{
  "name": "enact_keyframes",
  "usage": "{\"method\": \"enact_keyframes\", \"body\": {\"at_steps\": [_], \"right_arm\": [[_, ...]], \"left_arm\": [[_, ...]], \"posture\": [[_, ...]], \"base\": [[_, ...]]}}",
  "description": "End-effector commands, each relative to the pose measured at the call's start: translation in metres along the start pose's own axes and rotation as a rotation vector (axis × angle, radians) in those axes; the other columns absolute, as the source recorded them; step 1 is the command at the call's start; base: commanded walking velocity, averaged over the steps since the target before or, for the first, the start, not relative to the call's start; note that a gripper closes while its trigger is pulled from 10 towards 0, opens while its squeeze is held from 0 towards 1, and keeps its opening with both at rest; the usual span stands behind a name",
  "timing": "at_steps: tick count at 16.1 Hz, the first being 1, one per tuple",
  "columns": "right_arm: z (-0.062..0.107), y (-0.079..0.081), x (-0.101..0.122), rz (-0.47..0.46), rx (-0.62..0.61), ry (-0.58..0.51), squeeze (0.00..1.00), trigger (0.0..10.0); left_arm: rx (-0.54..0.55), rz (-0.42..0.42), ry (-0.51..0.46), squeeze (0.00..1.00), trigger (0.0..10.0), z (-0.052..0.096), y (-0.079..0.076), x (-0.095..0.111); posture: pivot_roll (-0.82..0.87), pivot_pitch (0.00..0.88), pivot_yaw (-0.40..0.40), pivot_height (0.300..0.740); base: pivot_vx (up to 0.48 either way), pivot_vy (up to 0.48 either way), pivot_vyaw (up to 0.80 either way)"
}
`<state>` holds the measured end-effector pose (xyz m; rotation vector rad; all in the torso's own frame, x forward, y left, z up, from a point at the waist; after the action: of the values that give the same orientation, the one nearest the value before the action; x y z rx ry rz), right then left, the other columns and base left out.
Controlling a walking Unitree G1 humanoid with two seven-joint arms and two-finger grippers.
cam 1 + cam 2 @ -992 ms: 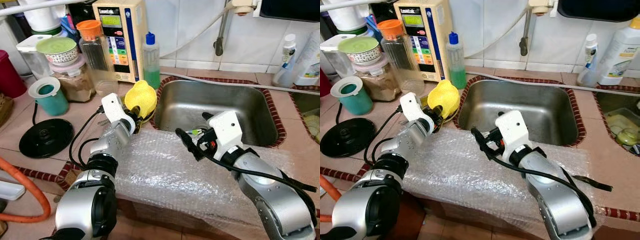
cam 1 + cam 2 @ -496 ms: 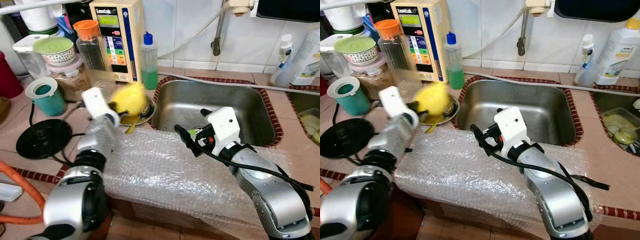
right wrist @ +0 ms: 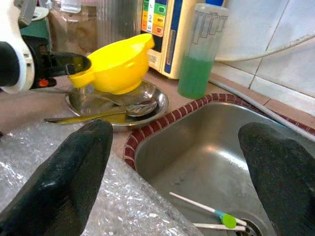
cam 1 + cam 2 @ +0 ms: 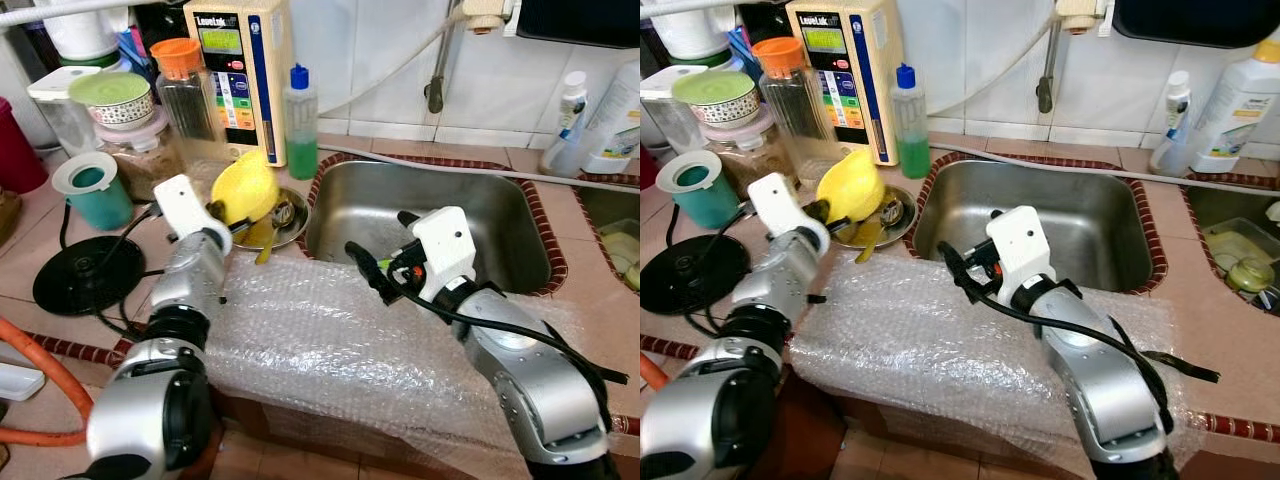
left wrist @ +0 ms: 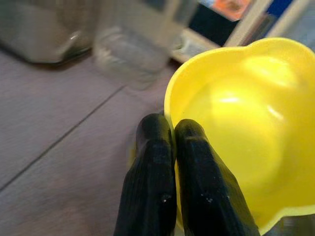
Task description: Kitchen organization
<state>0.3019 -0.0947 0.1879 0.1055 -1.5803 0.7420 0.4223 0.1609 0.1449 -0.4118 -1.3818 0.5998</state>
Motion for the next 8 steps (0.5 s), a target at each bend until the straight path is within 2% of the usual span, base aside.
{"method": "enact_keyframes", "body": {"at_steps": [1, 3, 6, 8], "right_arm": [[-0.003, -0.007, 0.003, -0.025, -0.029, -0.012, 0.0, 10.0], [-0.014, -0.016, 0.003, -0.223, -0.101, -0.015, 0.0, 10.0], [-0.028, -0.021, 0.012, -0.432, -0.11, -0.05, 0.0, 10.0], [-0.035, -0.023, 0.014, -0.459, -0.109, -0.042, 0.0, 10.0]], "left_arm": [[-0.075, -0.04, -0.059, 0.0, 0.0, 0.001, -0.014, 0.01], [-0.267, -0.194, -0.133, 0.0, 0.0, 0.013, -0.051, 0.006], [-0.442, -0.312, -0.157, 0.0, 0.0, 0.026, -0.083, -0.009], [-0.511, -0.351, -0.167, 0.0, 0.0, 0.033, -0.096, -0.015]], "posture": [[-0.08, 0.0, 0.055, 0.74], [-0.07, 0.0, 0.059, 0.74], [-0.07, 0.0, 0.062, 0.74], [-0.07, 0.0, 0.062, 0.74]], "base": [[0.0, 0.0, 0.0], [0.0, 0.0, 0.0], [0.0, 0.0, 0.0], [0.0, 0.0, 0.0]]}}
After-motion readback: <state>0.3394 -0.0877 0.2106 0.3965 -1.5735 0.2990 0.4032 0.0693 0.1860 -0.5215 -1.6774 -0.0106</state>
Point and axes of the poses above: a point about 5 cm out from each wrist's last joint towards the gripper, its own z axis pointing back from the gripper into the wrist, its own x axis along the axis of the wrist's last joint, y = z × x, the point moved 3 cm from there along -z, pointing out of the wrist towards the gripper, and after that the axes turned 14 degrees about z, right-handed, at the moved point
